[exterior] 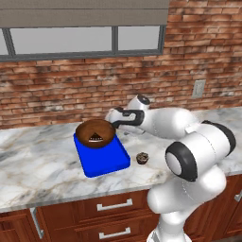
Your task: Place the bowl with cake and the cupcake onto the tray.
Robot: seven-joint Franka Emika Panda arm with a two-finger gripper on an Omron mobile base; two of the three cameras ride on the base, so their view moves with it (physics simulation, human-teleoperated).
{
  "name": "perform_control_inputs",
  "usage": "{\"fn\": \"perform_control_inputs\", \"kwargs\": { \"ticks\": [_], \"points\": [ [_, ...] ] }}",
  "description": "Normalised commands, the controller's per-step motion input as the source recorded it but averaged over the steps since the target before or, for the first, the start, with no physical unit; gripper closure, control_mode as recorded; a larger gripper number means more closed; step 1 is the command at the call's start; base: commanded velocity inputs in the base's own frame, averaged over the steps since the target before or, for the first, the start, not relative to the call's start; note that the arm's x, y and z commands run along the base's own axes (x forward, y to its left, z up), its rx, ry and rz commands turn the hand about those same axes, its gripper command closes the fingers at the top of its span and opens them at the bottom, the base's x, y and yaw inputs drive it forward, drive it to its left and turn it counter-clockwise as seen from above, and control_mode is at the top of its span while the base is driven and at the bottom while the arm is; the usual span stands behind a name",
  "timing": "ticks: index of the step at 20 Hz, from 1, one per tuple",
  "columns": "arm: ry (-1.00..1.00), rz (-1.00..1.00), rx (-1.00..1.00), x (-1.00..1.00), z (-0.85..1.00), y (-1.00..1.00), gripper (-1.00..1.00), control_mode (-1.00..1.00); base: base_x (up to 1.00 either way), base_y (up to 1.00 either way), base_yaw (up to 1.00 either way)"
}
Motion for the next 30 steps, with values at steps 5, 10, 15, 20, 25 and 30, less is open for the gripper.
{"fn": "perform_control_inputs", "kwargs": {
  "ticks": [5, 10, 15, 20, 25, 30],
  "points": [
    [-0.02, 0.00, 0.00, -0.39, 0.18, -0.54, -1.00, -1.00, 0.00, 0.00, 0.00],
    [0.01, 0.00, 0.00, -0.42, 0.19, -0.55, -1.00, -1.00, 0.00, 0.00, 0.00],
    [0.08, -0.01, -0.02, -0.36, 0.14, -0.47, -1.00, -1.00, 0.00, 0.00, 0.00],
    [0.15, -0.04, -0.02, -0.33, 0.04, -0.40, -1.00, -1.00, 0.00, 0.00, 0.00],
    [0.20, -0.04, -0.01, -0.35, 0.00, -0.30, -1.00, -1.00, 0.00, 0.00, 0.00],
    [0.23, -0.02, -0.02, -0.31, 0.00, -0.05, -1.00, -1.00, 0.00, 0.00, 0.00]
  ]
}}
